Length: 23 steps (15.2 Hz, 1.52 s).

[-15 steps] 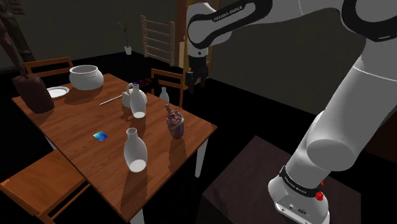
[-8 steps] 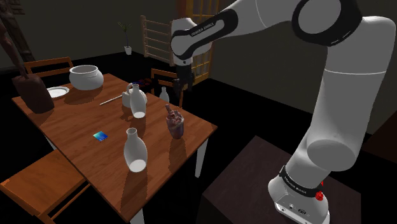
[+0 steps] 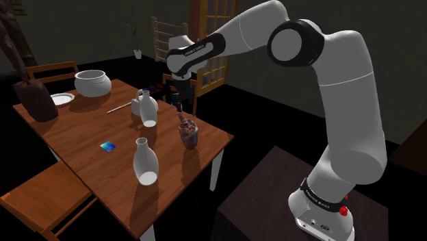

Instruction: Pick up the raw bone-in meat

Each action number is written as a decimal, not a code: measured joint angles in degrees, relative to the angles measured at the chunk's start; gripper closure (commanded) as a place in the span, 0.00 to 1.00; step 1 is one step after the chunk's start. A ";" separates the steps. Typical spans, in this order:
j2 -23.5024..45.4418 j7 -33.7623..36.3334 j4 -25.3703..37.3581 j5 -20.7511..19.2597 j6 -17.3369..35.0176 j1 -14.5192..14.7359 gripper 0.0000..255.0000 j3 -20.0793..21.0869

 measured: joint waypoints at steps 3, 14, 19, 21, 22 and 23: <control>7.28 -0.25 8.81 -0.24 -1.71 0.63 0.00 0.19; 12.37 -0.46 10.73 -0.42 1.40 0.57 1.00 0.08; 12.34 -0.46 10.68 -0.41 1.49 0.58 1.00 0.08; 12.33 -0.46 10.66 -0.41 1.50 0.57 1.00 0.09; 12.40 -0.46 10.77 -0.41 1.50 0.58 1.00 0.08; 12.32 -0.48 10.88 -0.40 1.22 0.58 1.00 0.09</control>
